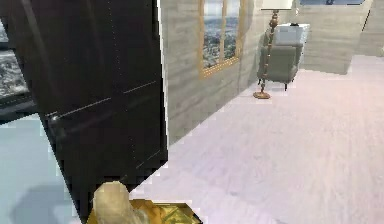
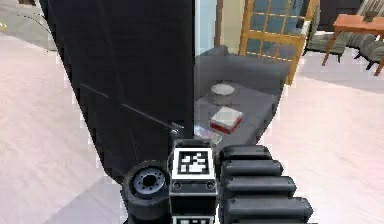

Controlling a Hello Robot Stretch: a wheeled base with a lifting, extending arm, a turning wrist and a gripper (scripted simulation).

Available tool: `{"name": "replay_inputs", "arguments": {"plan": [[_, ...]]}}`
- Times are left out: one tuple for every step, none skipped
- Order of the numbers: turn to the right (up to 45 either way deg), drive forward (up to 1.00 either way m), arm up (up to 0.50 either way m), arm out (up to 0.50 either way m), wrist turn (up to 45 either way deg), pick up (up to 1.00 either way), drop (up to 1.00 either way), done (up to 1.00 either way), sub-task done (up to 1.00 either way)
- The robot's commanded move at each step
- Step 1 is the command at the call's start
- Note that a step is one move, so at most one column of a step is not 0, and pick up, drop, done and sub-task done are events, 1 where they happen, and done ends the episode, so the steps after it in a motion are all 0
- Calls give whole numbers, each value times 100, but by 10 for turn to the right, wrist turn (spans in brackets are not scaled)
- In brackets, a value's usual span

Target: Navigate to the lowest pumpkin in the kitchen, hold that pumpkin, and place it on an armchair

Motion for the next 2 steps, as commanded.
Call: {"name": "replay_inputs", "arguments": {"plan": [[210, 0, 0, 0, 0, 0, 0, 0, 0], [0, 5, 0, 0, 0, 0, 0, 0, 0]]}}
